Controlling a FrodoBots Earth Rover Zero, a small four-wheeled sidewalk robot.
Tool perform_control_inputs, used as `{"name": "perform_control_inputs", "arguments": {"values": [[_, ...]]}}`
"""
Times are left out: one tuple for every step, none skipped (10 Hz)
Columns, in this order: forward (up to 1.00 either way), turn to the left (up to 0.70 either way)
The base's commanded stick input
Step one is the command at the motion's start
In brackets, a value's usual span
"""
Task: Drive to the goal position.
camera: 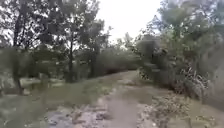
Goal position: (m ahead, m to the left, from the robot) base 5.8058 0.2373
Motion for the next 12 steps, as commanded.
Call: {"name": "perform_control_inputs", "arguments": {"values": [[1.0,0.0],[1.0,0.0],[1.0,0.0],[1.0,0.0],[1.0,0.0],[1.0,0.0],[1.0,-0.27],[1.0,-0.27],[1.0,-0.27],[1.0,-0.27],[1.0,-0.16],[1.0,0.0]]}}
